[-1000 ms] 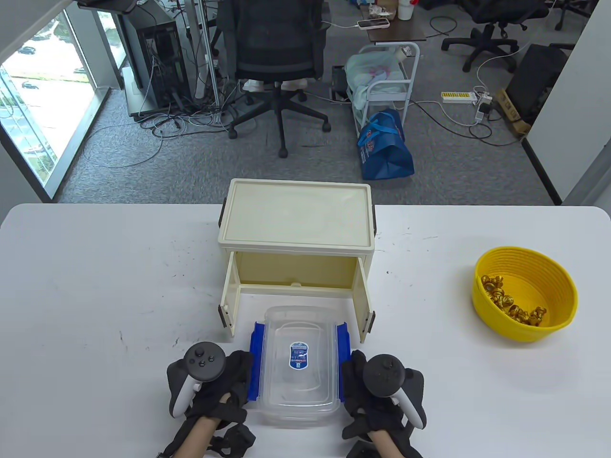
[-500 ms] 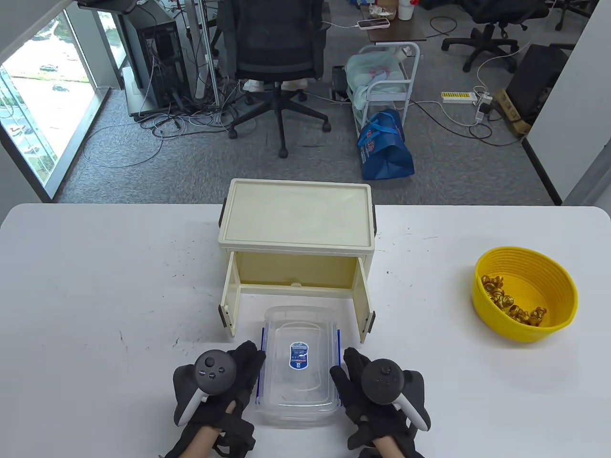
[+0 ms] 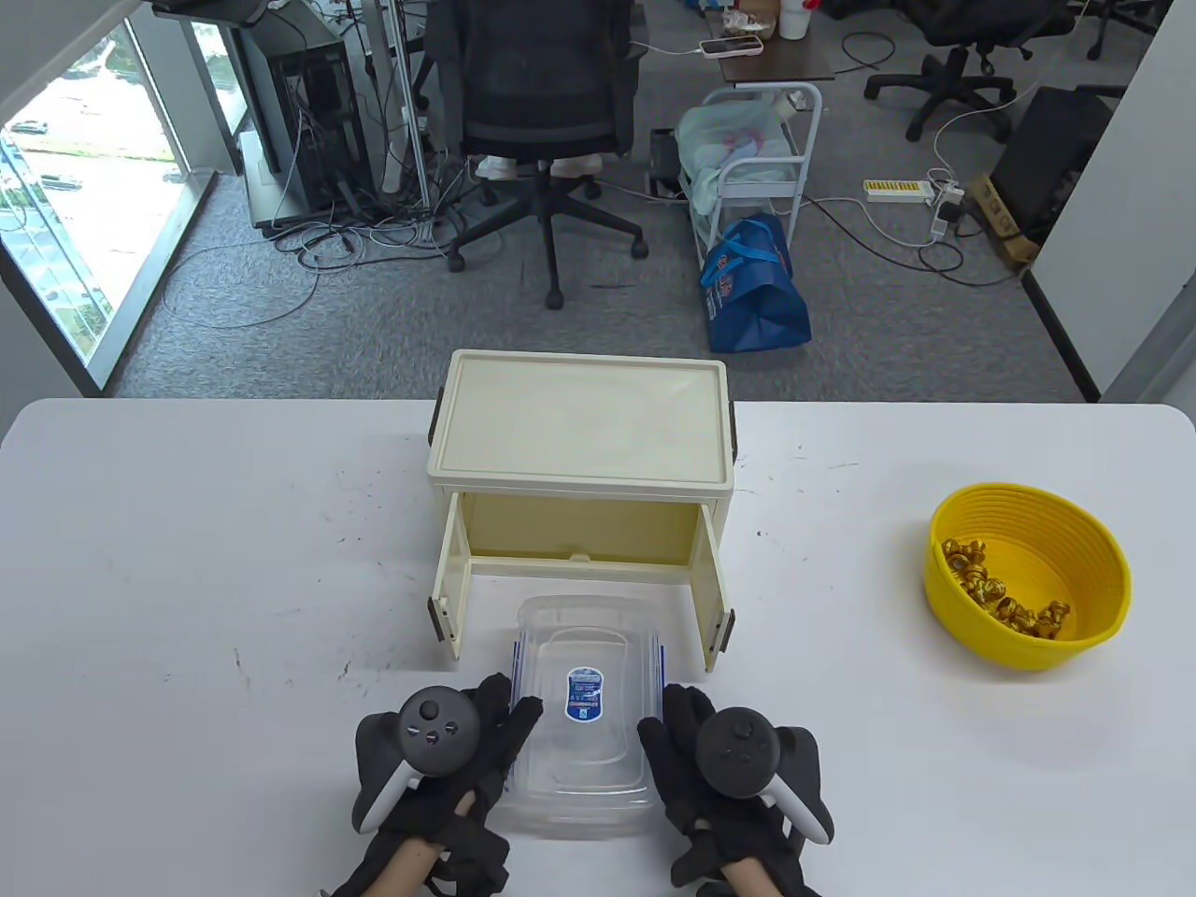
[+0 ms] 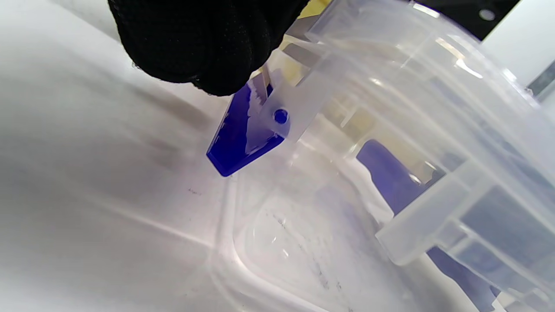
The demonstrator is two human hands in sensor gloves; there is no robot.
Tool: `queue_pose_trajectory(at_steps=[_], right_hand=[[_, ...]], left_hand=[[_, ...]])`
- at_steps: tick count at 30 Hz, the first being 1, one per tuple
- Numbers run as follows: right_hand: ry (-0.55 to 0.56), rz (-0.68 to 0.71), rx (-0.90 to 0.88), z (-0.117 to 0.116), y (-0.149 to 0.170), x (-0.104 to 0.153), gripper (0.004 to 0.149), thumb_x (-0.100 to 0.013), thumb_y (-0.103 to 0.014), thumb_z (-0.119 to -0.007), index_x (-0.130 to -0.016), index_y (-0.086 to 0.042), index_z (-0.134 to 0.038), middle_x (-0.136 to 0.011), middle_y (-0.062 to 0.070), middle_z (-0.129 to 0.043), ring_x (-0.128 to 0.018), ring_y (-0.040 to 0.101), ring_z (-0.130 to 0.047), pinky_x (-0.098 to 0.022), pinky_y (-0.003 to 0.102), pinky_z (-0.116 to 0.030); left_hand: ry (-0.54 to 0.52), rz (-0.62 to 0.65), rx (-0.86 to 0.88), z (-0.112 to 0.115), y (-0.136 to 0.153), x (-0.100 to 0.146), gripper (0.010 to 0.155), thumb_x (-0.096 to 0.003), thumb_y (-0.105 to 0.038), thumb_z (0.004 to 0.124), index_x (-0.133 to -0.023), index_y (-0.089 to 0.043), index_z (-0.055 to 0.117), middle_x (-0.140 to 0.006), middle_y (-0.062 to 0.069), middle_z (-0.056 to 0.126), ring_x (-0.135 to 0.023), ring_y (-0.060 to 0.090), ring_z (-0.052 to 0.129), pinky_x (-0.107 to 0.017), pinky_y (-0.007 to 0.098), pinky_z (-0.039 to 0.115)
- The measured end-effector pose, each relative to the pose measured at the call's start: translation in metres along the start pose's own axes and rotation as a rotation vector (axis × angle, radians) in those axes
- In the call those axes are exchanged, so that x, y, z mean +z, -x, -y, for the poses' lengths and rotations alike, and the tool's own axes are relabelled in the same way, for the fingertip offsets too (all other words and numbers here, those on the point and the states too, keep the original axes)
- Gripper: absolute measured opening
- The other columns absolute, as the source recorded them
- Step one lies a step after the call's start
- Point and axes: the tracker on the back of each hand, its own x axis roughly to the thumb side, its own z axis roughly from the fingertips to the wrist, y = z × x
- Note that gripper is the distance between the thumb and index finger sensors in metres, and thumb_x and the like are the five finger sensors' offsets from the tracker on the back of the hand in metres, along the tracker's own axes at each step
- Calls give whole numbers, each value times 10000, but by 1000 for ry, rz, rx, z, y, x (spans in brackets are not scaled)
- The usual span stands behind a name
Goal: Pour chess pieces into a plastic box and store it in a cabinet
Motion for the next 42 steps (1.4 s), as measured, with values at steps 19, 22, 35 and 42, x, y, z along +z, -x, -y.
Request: queue_pose_trajectory(at_steps=[19,22,35,42], right_hand=[[-15,109,-114,9,0,4,658,-657,-433,-525,-1126,19,-425,-1138,331,-427,-954,545,-603,-647,609,-597],[-9,129,-136,11,1,6,675,-653,-457,-527,-1130,8,-423,-1143,322,-430,-957,546,-598,-650,608,-595],[298,0,55,42,0,31,874,-580,-601,-646,-1168,-107,-229,-1227,215,-250,-1094,530,-310,-735,695,-374],[154,-186,-16,38,31,11,910,-576,-617,-650,-1161,-147,-135,-1228,179,-109,-1103,517,-155,-750,701,-259]], left_hand=[[105,75,651,-26,6,1,600,-673,-364,732,-1120,11,594,-889,122,892,-613,164,1017,-452,285,939],[146,103,738,-33,1,-1,574,-675,-354,730,-1116,-13,593,-898,120,888,-611,175,1013,-455,295,935],[65,159,714,-92,-18,11,555,-683,-345,720,-1115,-18,601,-890,130,894,-594,179,1008,-445,296,928],[-11,122,610,-135,-22,13,548,-682,-348,723,-1108,-18,623,-877,129,905,-571,173,1009,-427,293,924]])
